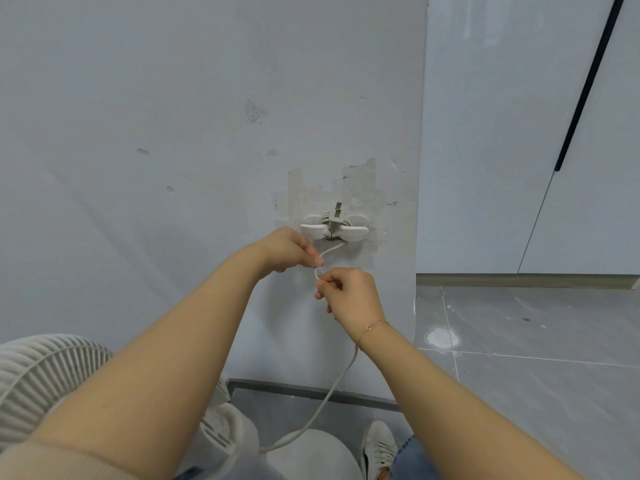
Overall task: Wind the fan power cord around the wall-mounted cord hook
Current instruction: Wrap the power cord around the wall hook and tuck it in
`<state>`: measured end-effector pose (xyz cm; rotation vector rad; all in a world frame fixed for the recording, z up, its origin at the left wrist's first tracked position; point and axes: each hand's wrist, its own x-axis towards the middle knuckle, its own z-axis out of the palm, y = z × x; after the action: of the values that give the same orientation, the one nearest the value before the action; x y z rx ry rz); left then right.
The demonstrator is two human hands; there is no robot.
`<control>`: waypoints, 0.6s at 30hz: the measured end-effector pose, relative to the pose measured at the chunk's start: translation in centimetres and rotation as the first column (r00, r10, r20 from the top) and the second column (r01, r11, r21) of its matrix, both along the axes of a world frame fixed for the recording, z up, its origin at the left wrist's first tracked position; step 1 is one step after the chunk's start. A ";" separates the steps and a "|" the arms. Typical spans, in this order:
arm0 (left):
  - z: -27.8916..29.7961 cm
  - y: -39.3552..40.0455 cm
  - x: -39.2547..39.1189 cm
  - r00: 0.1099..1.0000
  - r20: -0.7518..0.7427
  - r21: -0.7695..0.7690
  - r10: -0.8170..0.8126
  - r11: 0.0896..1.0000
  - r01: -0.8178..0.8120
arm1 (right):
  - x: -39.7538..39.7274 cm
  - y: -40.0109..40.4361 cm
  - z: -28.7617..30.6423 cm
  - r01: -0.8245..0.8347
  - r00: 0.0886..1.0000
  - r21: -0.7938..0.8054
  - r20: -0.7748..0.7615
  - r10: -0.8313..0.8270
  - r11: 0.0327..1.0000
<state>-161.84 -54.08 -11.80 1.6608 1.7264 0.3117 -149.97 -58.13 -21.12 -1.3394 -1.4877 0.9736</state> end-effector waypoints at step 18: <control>-0.4 2.4 -0.3 0.929 0.205 -0.066 0.308 0.951 -0.301 | 5.3 0.2 4.0 -0.279 0.949 -0.244 -0.216 0.228 0.929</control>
<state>-162.15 -51.68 -12.23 1.2795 1.8101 0.5813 -144.62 -57.95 -17.13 -1.2211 -1.4459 1.4751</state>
